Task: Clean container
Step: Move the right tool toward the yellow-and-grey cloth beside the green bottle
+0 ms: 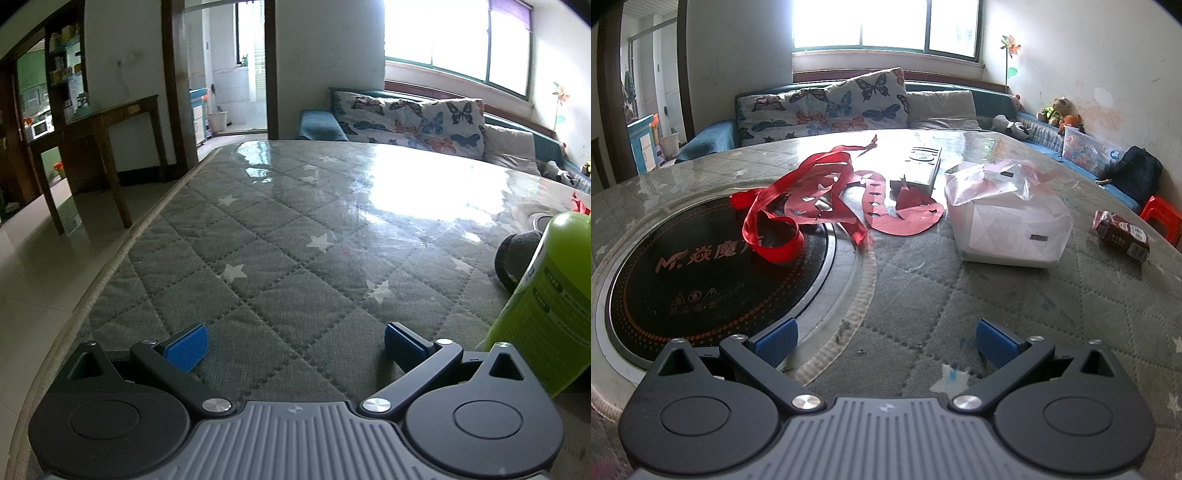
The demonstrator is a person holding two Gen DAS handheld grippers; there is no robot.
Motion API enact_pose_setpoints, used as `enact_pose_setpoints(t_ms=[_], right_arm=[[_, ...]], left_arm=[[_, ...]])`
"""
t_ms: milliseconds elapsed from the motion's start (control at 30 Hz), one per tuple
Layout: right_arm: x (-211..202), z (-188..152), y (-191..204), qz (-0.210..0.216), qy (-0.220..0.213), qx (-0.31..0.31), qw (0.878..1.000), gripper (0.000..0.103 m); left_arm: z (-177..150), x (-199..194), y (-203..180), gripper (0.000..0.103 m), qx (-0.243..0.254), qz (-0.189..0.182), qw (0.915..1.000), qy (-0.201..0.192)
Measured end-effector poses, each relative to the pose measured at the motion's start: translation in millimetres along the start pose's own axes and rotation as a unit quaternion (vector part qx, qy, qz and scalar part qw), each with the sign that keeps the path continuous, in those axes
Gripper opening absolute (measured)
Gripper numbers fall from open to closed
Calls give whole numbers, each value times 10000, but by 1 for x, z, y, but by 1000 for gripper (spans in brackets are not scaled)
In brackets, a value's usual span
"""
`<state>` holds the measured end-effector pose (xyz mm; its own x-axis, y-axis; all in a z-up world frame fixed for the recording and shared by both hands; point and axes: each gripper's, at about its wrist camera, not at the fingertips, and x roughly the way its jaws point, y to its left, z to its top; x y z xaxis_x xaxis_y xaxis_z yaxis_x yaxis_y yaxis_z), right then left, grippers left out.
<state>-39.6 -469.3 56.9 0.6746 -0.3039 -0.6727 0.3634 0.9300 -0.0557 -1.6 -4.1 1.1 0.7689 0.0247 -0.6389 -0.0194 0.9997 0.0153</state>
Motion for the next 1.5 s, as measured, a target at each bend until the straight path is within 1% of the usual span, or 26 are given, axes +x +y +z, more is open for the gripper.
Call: enact_pose_setpoints(t_ms=[167,267,300,400,700,800,867,1100,1233,1467,1500], right_arm=[[-1,0,1,121,-4,-125,9998,103],[-5,-2,-1,207,-21,-137,9997,103],[-4,-3,9,173,-5,-154,9997,103],[-11,-4,16,240,-25,-241,9994,103],[-23,-4,30,563,-126,-420,9975,103],[-29,-4,39,659,-184,-569,9960,103],[-33,-3,45,782,-194,-642,9947,103],[-55,1,75,1351,-351,-909,9860,103],[-66,3,91,1757,-354,-1020,9785,103],[-83,5,121,2301,-391,-1279,9639,102],[-88,3,132,2329,-453,-1314,9625,102]], left_arm=[[-2,-5,-1,103,1,-15,9999,144],[-7,-11,-2,103,-58,35,9999,150],[-9,-12,-4,103,-55,50,9999,149],[-12,-20,-7,103,-11,89,9999,142],[-16,-40,-20,103,1,121,9997,214],[-19,-45,-24,103,-15,131,9996,261],[-21,-49,-27,103,8,150,9995,291],[-22,-64,-35,103,59,117,9997,212],[-21,-68,-39,103,111,81,9997,204],[-21,-71,-45,103,170,61,9996,195],[-20,-70,-44,103,161,54,9997,194]])
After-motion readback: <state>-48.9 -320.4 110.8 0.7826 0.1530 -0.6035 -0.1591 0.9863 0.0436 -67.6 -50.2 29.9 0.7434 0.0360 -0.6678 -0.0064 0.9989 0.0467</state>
